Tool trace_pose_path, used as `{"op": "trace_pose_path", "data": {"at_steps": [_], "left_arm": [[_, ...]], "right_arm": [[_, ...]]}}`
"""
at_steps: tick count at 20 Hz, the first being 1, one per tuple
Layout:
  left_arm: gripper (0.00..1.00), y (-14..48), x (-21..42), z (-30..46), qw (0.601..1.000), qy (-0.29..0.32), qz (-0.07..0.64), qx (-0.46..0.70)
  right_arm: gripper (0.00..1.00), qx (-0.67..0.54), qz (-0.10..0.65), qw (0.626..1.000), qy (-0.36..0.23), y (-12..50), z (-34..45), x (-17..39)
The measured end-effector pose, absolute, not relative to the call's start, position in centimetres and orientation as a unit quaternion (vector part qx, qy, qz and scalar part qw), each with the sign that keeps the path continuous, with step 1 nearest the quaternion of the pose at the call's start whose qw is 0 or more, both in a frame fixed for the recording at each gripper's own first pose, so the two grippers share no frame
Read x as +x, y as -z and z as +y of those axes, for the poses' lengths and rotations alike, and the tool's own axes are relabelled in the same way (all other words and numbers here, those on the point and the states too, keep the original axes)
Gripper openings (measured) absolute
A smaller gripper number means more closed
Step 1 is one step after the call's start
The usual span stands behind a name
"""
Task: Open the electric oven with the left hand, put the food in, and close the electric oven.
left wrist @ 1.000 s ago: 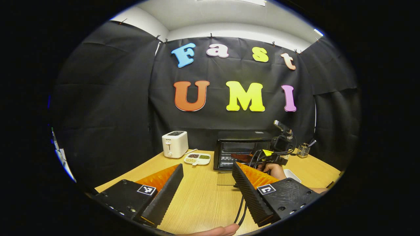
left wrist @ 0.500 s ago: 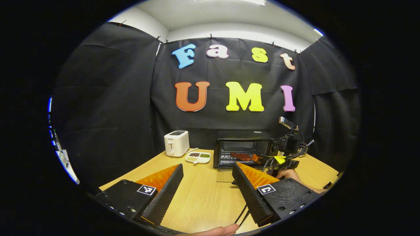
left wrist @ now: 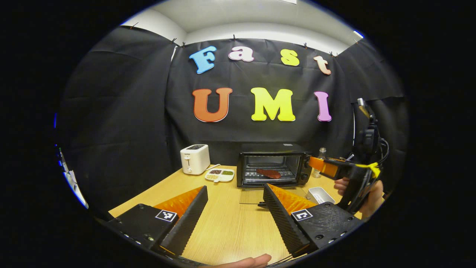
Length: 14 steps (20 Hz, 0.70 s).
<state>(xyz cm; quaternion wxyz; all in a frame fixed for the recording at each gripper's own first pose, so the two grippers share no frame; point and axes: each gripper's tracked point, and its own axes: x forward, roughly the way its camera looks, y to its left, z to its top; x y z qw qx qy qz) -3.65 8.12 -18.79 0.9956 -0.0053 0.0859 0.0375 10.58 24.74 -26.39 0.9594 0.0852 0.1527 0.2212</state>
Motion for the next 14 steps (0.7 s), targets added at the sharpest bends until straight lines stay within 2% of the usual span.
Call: {"op": "trace_pose_path", "data": {"at_steps": [7, 8, 9, 11, 12, 13, 14], "left_arm": [[0.96, 24.0, 0.2, 3.5, 0.99, 0.008, 0.14, 0.016], [0.96, 24.9, 0.9, 2.7, 0.988, 0.015, 0.151, 0.02], [0.96, 25.8, 1.5, 2.0, 0.986, 0.021, 0.161, 0.022], [0.96, 27.7, 2.7, 0.4, 0.983, 0.038, 0.179, 0.023], [0.96, 28.7, 3.3, -0.5, 0.98, 0.049, 0.191, 0.021], [0.96, 29.7, 4.0, -1.1, 0.978, 0.057, 0.202, 0.017], [0.96, 30.8, 4.6, -1.7, 0.975, 0.063, 0.213, 0.013]], "right_arm": [[1.0, 0.049, 0.087, 0.978, -0.182, 16.7, 18.4, 9.6], [0.96, 0.047, 0.082, 0.98, -0.174, 15.7, 17.5, 9.4], [1.0, 0.043, 0.073, 0.982, -0.168, 14.4, 16.7, 9.1], [1.0, 0.03, 0.053, 0.987, -0.149, 12.3, 15.0, 8.8], [0.96, 0.023, 0.045, 0.989, -0.141, 11.6, 14.2, 8.5], [0.96, 0.017, 0.039, 0.99, -0.132, 11.0, 13.5, 8.2], [1.0, 0.012, 0.033, 0.991, -0.128, 10.6, 13.0, 7.8]]}}
